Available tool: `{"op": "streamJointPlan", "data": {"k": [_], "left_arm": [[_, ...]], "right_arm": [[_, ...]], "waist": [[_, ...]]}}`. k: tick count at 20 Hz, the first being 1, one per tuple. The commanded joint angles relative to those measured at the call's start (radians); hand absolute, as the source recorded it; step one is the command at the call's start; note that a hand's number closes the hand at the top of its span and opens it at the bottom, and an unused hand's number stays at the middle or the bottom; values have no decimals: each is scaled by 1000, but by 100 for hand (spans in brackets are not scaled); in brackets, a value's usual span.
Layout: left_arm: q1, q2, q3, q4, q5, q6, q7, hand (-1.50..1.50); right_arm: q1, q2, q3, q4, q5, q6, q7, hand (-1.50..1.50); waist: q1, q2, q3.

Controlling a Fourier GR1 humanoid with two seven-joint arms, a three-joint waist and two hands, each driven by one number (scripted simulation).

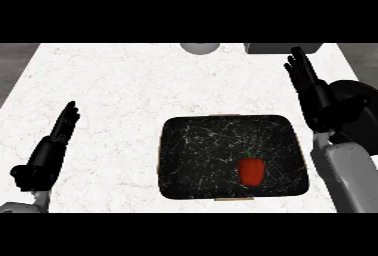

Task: Pick the bell pepper from the tray and place it in the pot

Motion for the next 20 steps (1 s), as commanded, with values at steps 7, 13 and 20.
{"op": "streamJointPlan", "data": {"k": [7, 13, 20], "left_arm": [[-109, -77, 70, -43, 87, 34, 38, 0], [-219, -121, 80, -81, 122, 73, 146, 0], [-248, -137, 82, -42, 102, 72, 176, 0]], "right_arm": [[-144, -402, 37, -92, 117, 432, -75, 150], [117, -421, -24, 97, 178, 537, -649, -150], [105, -509, 30, 26, 362, 490, -719, -150]], "waist": [[1, -18, -18], [6, 11, 9], [9, 3, 3]]}}
